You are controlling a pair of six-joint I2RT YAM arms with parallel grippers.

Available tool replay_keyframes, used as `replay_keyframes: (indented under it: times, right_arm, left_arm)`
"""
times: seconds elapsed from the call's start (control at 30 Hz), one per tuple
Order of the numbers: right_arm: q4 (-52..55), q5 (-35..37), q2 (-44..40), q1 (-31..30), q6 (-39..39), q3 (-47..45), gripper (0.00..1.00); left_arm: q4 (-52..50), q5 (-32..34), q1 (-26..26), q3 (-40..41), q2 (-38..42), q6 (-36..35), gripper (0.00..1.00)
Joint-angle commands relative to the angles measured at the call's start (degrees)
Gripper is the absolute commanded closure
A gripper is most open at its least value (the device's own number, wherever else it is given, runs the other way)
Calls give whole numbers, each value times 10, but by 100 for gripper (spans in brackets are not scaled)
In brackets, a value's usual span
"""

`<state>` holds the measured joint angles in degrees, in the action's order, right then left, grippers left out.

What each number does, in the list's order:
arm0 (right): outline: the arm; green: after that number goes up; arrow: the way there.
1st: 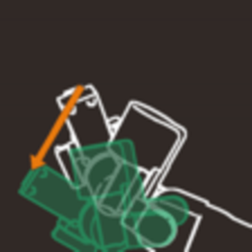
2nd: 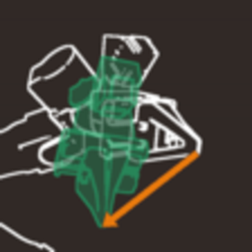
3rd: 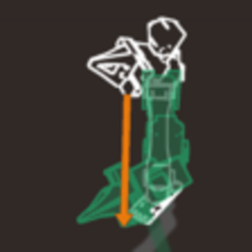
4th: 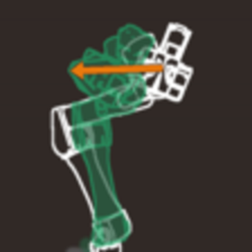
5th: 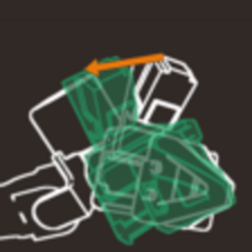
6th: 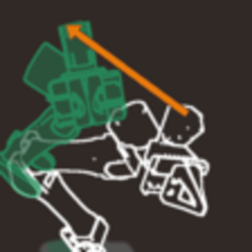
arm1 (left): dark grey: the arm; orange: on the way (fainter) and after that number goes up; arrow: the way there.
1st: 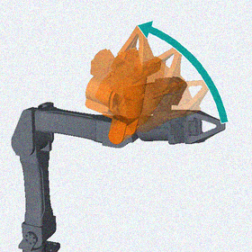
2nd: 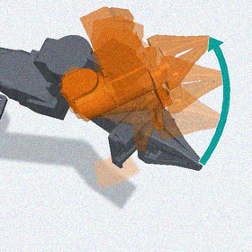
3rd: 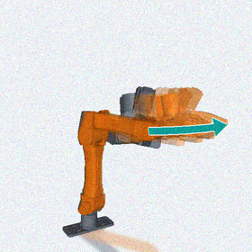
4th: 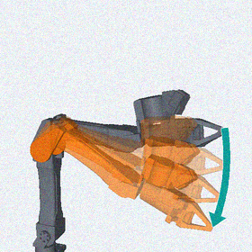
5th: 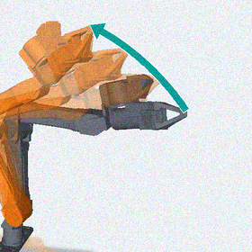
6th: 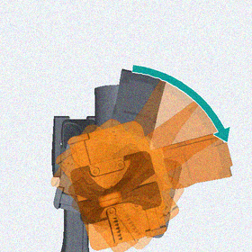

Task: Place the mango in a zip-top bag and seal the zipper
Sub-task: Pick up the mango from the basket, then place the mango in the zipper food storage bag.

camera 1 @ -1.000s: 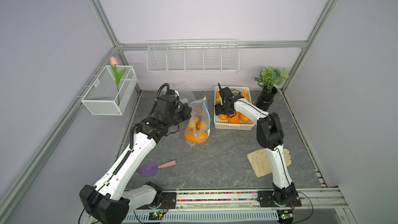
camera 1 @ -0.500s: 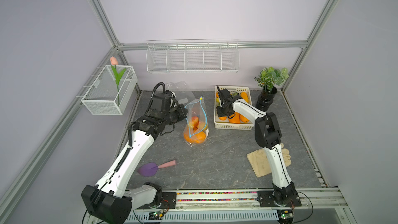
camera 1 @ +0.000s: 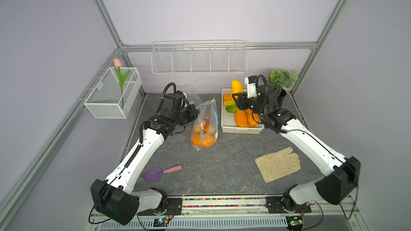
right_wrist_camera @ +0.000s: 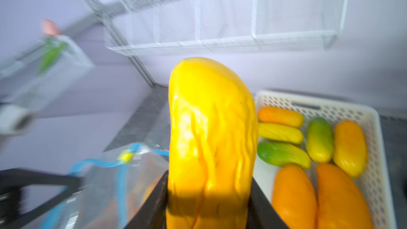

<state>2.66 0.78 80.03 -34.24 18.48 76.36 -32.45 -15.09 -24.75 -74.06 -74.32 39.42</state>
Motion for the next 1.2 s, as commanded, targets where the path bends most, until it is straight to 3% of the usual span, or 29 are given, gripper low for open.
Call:
replay_keyframes:
  times: [0.0,0.17,0.43,0.5,0.77,0.93,1.03,1.17]
  right_arm:
    - [-186,-30,-8,-52,15,-81,63]
    - [-285,-53,13,-99,19,-124,63]
    - [-312,-54,81,-116,34,-126,62]
    - [-311,-52,91,-122,34,-125,57]
    - [-274,-31,106,-123,44,-115,17]
    - [-227,-12,59,-117,43,-111,12]
    - [-156,35,4,-101,47,-109,8]
    - [-60,47,-18,-33,70,-114,4]
  left_arm:
    - [17,-2,0,-28,-9,7,100]
    - [22,-8,0,-30,-14,21,100]
    - [26,3,0,-21,6,31,100]
    - [22,5,0,-21,6,29,100]
    - [14,11,0,-22,9,29,100]
    - [9,15,7,-17,16,28,100]
    - [3,15,15,-14,24,20,100]
    - [-5,15,18,-16,28,9,100]
